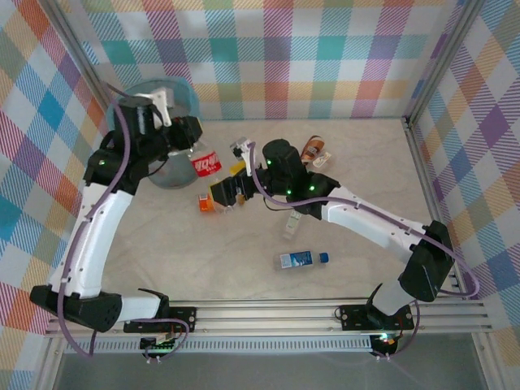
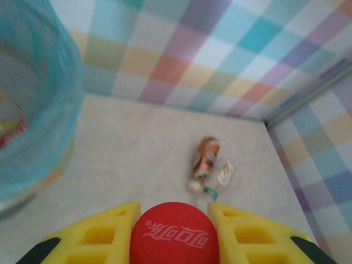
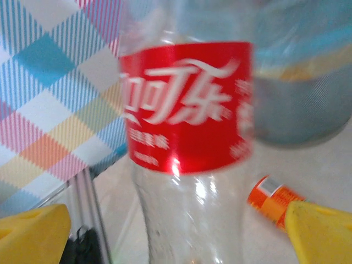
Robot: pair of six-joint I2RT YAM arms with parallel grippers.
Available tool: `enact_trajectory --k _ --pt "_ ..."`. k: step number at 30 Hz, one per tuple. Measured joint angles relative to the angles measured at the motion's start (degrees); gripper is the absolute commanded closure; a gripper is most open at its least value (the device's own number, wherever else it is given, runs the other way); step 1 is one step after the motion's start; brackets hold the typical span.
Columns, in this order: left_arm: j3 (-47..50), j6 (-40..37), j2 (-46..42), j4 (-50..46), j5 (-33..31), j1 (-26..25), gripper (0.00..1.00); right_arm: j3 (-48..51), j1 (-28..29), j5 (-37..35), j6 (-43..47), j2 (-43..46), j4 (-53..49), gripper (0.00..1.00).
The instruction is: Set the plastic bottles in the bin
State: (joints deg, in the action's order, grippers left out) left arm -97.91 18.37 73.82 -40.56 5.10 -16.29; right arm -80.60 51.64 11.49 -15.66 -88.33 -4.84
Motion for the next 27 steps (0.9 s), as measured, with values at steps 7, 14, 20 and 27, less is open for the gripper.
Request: enact_trajectory --k 7,14,20,27 --pt "-9.2 -4.3 -2.8 1.0 -11.5 0.8 1.0 -8.1 -0.7 -6.0 2.6 -1.3 -0.2 0.0" --pt "-15.2 -9.0 0.1 3.4 -19.7 3.2 1.0 -19.8 -2.0 -7.6 3.0 -7.3 -0.6 0.0" --pt "-19.5 -11.0 6.9 3.7 -22.5 8.0 1.0 -28.4 -3.3 -7.4 2.9 -13.6 -3.3 0.0" --pt "-24.5 -11.6 14.8 3.8 -22.6 13.0 1.0 -35.6 -4.8 -5.1 2.4 -19.9 -6.9 0.0"
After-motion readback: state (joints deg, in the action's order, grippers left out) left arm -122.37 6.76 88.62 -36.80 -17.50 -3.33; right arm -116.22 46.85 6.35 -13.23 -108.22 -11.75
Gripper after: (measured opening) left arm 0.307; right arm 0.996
